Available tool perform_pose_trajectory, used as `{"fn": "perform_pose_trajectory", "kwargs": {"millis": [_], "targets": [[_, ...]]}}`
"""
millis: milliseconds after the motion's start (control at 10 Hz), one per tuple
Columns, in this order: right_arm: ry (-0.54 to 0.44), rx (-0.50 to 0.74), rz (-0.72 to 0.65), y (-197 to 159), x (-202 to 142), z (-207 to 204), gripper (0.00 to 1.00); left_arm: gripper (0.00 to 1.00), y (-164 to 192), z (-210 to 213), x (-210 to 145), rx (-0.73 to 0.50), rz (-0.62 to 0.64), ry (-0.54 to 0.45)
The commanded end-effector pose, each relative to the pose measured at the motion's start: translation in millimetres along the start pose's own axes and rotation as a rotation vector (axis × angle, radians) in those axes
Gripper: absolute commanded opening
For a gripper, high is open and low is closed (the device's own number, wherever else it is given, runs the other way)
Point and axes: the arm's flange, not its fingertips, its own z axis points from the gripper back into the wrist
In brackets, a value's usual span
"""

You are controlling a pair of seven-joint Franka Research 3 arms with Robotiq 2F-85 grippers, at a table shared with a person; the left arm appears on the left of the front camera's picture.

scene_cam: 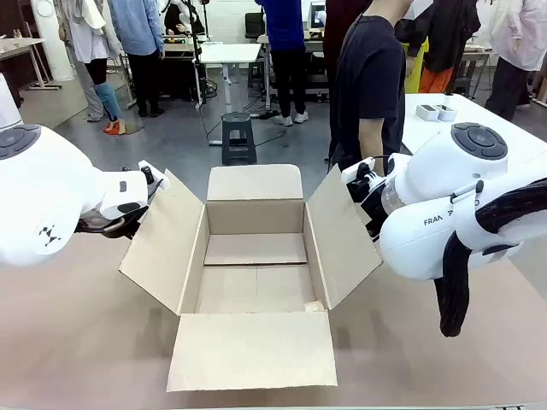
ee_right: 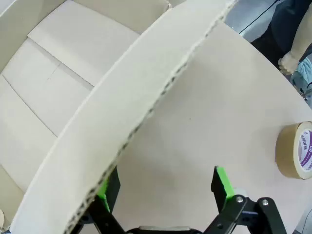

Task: Wrap the clocks to prevent damage.
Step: Open the side flaps of the Package Box.

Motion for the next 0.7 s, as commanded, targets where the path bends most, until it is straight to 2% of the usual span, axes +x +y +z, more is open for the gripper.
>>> {"fn": "perform_pose_trajectory", "kwargs": {"millis": [0,600], "targets": [[0.000,0.000,0.000,0.0,0.0,0.0,1.00,1.00,-0.1,0.0,0.0,0.000,0.000,0.000],[0.000,0.000,0.000,0.0,0.0,0.0,1.00,1.00,-0.1,0.0,0.0,0.000,0.000,0.000]]}}
